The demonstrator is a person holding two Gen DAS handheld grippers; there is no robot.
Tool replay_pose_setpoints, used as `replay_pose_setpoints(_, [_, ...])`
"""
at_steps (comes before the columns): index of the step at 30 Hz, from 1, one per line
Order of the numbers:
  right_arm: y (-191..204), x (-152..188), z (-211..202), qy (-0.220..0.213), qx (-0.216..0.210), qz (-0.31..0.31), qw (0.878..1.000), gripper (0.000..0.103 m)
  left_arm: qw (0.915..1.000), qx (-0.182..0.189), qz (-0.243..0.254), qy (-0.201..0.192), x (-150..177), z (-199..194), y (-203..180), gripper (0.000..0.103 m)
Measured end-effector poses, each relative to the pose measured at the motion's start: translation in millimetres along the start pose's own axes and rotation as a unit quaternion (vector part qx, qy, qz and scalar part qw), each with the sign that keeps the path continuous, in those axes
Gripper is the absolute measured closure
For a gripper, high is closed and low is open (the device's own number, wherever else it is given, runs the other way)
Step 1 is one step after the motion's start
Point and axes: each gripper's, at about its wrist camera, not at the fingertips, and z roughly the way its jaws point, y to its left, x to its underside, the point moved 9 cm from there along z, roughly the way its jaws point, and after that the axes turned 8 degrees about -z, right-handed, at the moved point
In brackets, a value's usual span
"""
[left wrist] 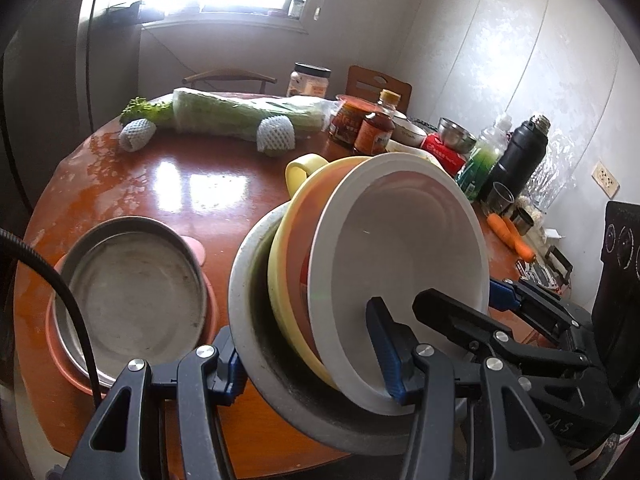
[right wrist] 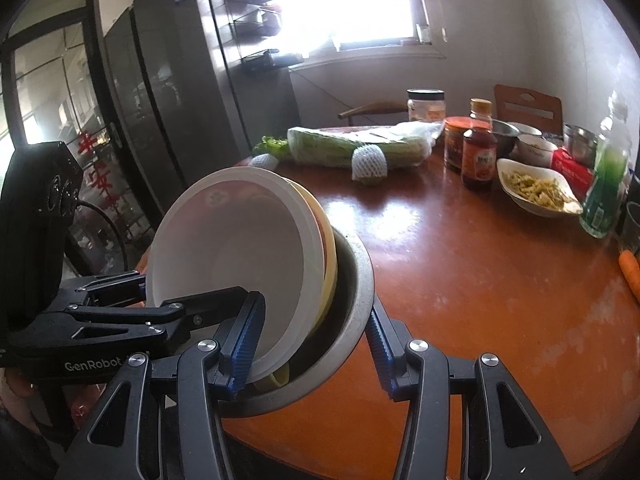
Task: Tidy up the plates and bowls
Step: 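Carry the nested bowl stack with the left gripper toward the steel pan on the orange plate, then lower the nested bowl stack onto the steel pan with the left gripper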
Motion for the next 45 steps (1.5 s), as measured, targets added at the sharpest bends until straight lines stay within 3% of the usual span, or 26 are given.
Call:
replay_pose_setpoints(31, [87.5,-51.5,53.8,0.0,-0.052,-0.07,0.996,0.051,0.9961,-0.039,-0.063,-0.049,-25.8,-41.9,100.1,0.05])
replay_pose_setpoints(45, [122.1,-52.3,92.6,0.026,-0.076,-0.09,0.993,0.051,0.9931,-0.059,-0.093,-0.041,-18.6,-39.0,145.8,0.05])
